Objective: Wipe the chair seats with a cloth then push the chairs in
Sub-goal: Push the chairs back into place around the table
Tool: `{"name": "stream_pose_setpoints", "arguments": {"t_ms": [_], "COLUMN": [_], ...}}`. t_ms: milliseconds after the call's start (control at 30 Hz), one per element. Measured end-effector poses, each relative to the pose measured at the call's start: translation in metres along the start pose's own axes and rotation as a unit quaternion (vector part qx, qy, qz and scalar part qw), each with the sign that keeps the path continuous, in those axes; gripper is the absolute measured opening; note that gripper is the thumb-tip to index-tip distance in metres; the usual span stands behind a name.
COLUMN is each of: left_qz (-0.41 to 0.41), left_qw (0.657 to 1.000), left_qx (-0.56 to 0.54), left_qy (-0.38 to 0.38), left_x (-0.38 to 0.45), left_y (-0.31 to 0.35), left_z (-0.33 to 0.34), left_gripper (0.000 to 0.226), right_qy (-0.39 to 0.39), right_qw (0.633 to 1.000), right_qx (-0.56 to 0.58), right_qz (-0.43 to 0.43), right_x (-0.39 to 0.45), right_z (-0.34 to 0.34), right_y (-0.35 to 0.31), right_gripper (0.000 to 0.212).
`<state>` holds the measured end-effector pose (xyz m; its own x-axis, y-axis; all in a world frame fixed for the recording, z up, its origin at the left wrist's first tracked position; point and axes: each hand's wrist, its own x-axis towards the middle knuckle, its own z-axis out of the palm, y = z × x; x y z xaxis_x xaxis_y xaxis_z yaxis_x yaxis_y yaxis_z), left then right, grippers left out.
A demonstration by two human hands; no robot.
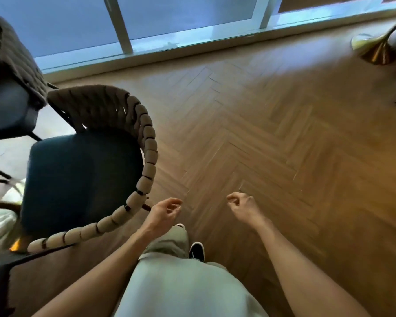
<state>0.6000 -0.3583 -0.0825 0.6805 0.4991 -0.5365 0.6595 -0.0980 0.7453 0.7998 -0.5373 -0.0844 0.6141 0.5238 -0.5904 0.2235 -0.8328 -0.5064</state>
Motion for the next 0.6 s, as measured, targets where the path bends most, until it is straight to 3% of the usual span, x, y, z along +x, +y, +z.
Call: {"name": "stream_pose_setpoints", "arguments": {"t_ms": [300,600], "left_qz": [0.000,-0.038], "left_qw": [0.999,0.999], "left_qx": [0.033,0.020], "left_qy": [-0.024,-0.003], "left_x": [0.140,0.297], "left_y": [0.071,0.144], "left_z": [0.007,-0.042], "left_gripper": [0.015,0.019], "right_qy": [0.017,-0.019], "right_qw": [0.999,0.999], "right_qx": [0.029,-0.034], "right_qz": [0.030,0.036], "right_x": [0.094,0.249], "right_z": [-0.072,-0.165], "right_y": [0.012,-0.048], "right_gripper": [0.022,0.023]}}
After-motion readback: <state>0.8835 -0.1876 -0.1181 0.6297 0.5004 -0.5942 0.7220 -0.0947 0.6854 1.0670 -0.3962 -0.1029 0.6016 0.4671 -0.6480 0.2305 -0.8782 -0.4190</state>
